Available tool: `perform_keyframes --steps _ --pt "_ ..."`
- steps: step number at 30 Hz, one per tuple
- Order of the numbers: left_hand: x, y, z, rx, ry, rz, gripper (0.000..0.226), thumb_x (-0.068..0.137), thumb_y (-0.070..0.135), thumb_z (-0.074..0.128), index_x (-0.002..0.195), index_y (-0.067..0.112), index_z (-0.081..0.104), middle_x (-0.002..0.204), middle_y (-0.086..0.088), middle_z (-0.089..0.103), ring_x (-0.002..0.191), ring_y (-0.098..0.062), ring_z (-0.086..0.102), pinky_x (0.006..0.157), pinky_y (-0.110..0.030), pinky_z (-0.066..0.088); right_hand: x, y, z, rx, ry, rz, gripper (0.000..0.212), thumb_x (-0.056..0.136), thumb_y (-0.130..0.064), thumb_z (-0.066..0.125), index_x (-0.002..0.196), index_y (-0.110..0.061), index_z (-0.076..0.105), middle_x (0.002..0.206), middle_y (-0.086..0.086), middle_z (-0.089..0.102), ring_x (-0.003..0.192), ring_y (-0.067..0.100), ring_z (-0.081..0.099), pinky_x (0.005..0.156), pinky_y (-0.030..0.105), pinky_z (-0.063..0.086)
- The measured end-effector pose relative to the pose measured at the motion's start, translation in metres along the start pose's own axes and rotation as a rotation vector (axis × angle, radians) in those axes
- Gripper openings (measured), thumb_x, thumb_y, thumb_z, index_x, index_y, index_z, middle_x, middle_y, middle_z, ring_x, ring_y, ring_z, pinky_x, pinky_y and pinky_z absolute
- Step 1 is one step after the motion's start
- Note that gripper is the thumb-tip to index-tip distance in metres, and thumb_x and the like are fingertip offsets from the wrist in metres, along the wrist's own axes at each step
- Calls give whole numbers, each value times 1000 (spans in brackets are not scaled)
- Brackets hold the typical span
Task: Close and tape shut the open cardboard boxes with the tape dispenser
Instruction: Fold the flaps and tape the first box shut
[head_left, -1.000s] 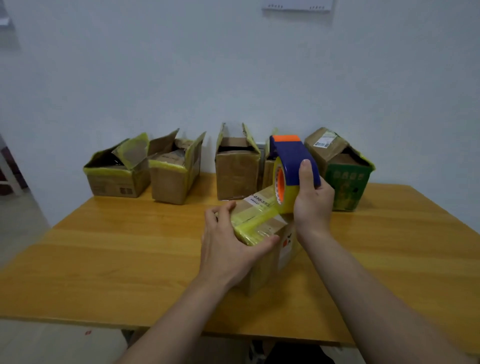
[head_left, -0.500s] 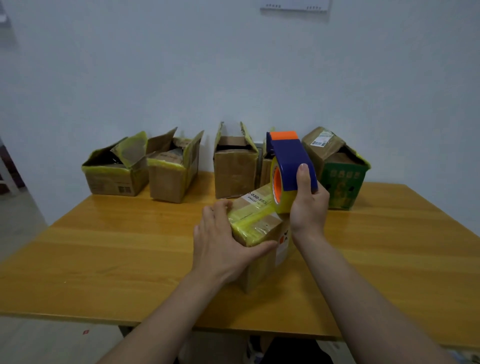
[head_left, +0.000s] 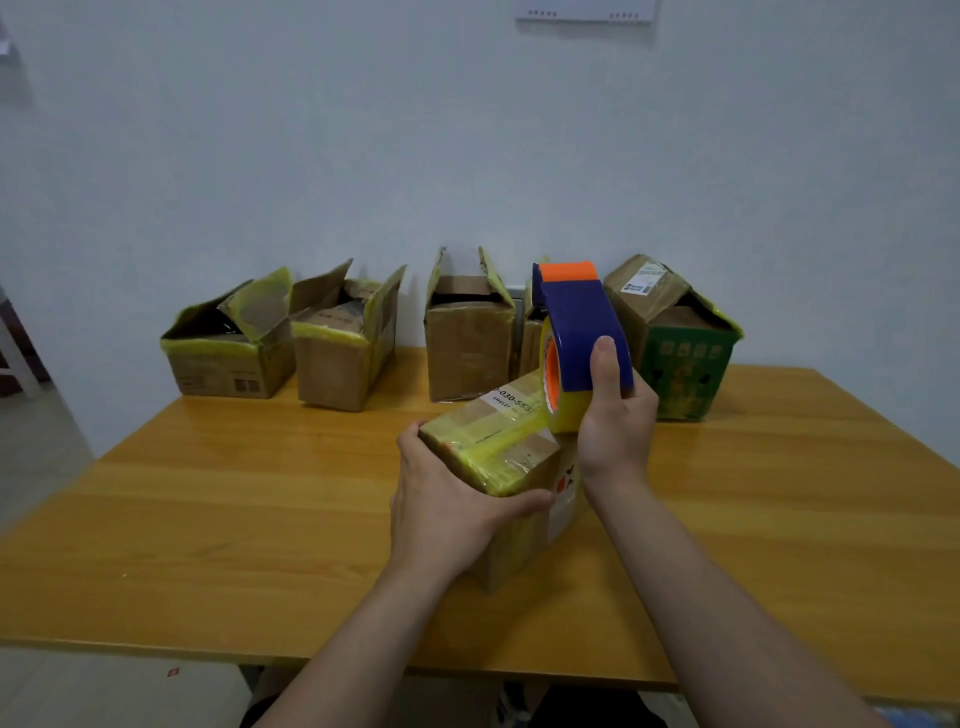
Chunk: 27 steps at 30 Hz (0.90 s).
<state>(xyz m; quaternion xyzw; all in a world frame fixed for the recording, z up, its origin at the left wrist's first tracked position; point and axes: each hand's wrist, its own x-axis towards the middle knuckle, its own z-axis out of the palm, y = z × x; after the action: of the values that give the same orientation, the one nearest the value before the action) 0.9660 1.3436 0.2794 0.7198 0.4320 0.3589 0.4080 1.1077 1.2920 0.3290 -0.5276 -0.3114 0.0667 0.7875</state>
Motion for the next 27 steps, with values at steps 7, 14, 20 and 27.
perform_keyframes --steps 7,14,20,27 --pt "4 -1 -3 123 -4 21 125 35 86 81 133 32 24 130 10 44 131 -20 49 107 -54 47 1 4 2 8 20 4 31 99 -51 53 106 -25 69 100 2 74 94 18 70 83 37 57" --pt "4 7 -20 368 -44 47 158 26 108 53 154 23 16 155 -1 36 146 -24 36 117 -53 38 0 2 0 18 5 20 40 96 -58 55 108 -23 69 98 1 74 94 18 70 82 37 57" --pt "13 31 -14 601 -112 169 149 42 109 44 162 38 -5 170 -5 12 157 -29 11 123 -54 22 2 -7 -3 29 -34 67 36 89 -58 53 103 -28 68 97 -4 74 90 7 70 75 23 56" --pt "40 19 -30 528 -261 269 85 70 80 73 142 52 38 148 3 34 139 -21 29 114 -47 39 10 -20 -9 6 -90 137 50 85 -64 51 106 -23 70 93 -8 77 90 6 73 68 18 53"
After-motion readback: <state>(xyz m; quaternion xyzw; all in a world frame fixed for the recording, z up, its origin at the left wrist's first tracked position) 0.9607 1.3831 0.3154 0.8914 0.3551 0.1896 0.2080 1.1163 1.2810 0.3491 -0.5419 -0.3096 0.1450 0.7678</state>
